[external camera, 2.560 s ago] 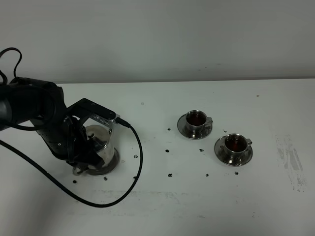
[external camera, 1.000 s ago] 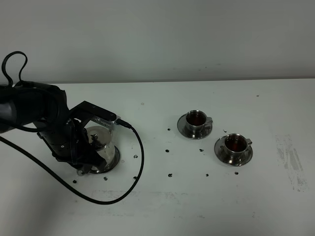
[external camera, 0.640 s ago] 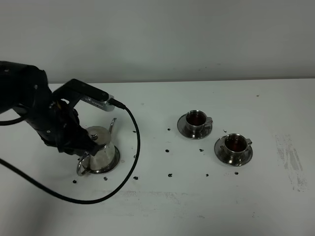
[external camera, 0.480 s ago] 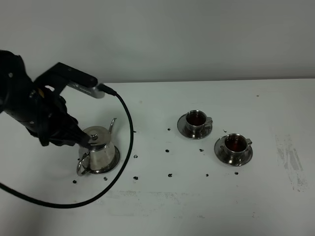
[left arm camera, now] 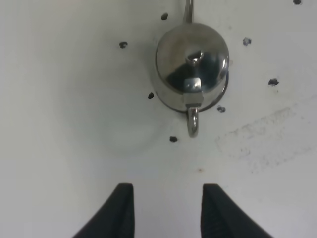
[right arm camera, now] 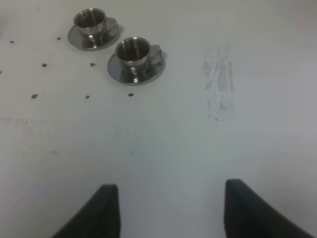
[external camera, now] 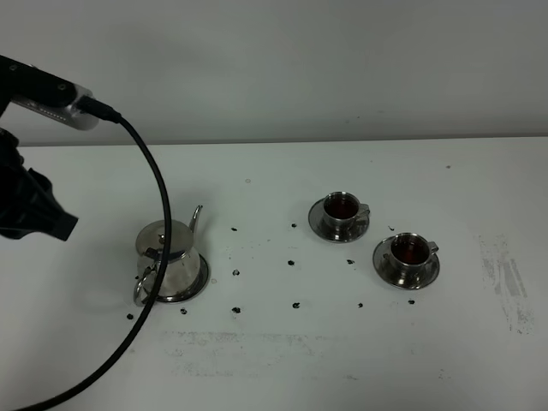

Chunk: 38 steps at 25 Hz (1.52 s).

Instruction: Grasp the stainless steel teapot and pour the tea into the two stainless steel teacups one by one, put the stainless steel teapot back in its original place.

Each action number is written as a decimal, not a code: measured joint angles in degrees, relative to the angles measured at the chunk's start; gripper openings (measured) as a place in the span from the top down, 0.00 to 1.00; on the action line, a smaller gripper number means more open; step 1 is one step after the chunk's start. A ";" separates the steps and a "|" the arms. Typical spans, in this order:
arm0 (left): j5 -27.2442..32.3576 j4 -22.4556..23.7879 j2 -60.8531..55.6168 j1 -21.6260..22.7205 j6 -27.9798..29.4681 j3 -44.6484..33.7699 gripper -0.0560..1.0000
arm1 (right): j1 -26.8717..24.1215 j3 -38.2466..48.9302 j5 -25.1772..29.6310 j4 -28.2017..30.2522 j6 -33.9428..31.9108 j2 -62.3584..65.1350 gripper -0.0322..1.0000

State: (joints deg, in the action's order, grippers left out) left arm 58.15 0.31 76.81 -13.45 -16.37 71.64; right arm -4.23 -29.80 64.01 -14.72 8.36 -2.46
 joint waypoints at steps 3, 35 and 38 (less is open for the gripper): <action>4.20 -0.31 -2.03 0.00 0.00 0.00 0.65 | 0.00 0.00 0.00 0.00 0.00 0.00 0.52; 10.04 -8.15 -47.07 13.07 11.34 -32.93 0.65 | 0.00 0.00 -0.03 3.40 -3.87 0.00 0.52; 9.38 -8.15 -50.60 13.07 11.34 -37.17 0.65 | 0.00 0.00 -0.03 3.35 -3.87 0.00 0.52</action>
State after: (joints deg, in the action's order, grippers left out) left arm 67.53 -7.83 26.21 -0.38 -5.03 34.47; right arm -4.23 -29.80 63.98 -11.37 4.49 -2.46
